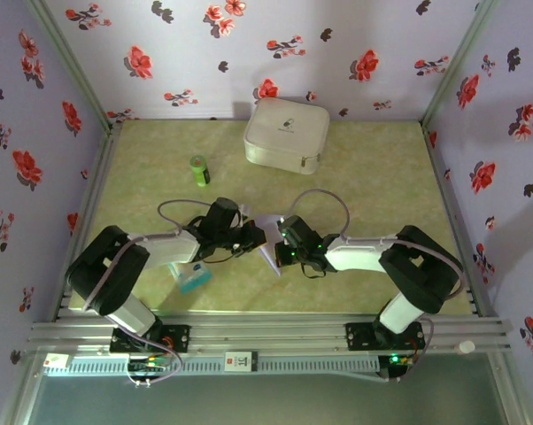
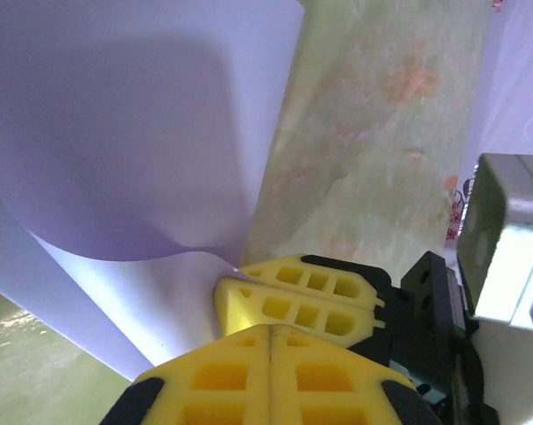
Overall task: Fold a paper plane with a square sheet of paper (pick it up from the middle)
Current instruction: Third fold the triangle at the center of the table.
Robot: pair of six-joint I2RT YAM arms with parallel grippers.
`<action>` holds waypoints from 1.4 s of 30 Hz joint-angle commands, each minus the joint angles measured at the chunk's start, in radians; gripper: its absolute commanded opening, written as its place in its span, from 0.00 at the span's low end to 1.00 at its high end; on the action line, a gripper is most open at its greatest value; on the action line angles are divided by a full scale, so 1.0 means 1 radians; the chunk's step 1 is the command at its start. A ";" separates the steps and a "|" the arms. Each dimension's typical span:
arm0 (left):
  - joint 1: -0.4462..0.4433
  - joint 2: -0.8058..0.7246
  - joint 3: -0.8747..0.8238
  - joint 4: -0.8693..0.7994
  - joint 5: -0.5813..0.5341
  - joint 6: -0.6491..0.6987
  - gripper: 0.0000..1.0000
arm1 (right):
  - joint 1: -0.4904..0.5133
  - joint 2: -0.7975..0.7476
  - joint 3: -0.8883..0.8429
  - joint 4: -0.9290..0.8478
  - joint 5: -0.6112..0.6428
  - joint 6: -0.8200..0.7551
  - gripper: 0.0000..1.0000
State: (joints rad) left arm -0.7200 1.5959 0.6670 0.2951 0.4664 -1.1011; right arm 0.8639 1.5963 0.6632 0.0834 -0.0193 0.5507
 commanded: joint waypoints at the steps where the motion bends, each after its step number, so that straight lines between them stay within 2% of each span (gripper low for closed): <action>1: -0.008 0.032 -0.022 0.104 0.030 -0.042 0.00 | -0.008 0.016 0.014 -0.042 -0.001 -0.006 0.00; 14: -0.011 0.120 -0.036 0.153 0.034 -0.041 0.00 | -0.008 0.017 0.011 -0.040 -0.001 -0.005 0.00; 34: -0.010 0.171 -0.056 0.091 -0.031 -0.012 0.00 | -0.009 0.010 0.028 -0.043 -0.011 -0.004 0.00; 39: -0.010 0.172 -0.060 0.084 -0.039 -0.011 0.00 | -0.008 -0.049 0.038 -0.061 0.017 0.013 0.12; 42: -0.010 0.173 -0.060 0.082 -0.039 -0.010 0.00 | -0.020 -0.110 0.036 -0.109 0.058 0.035 0.24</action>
State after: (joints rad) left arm -0.7231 1.7382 0.6205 0.4145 0.4637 -1.1347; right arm 0.8619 1.5520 0.6785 0.0326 -0.0128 0.5594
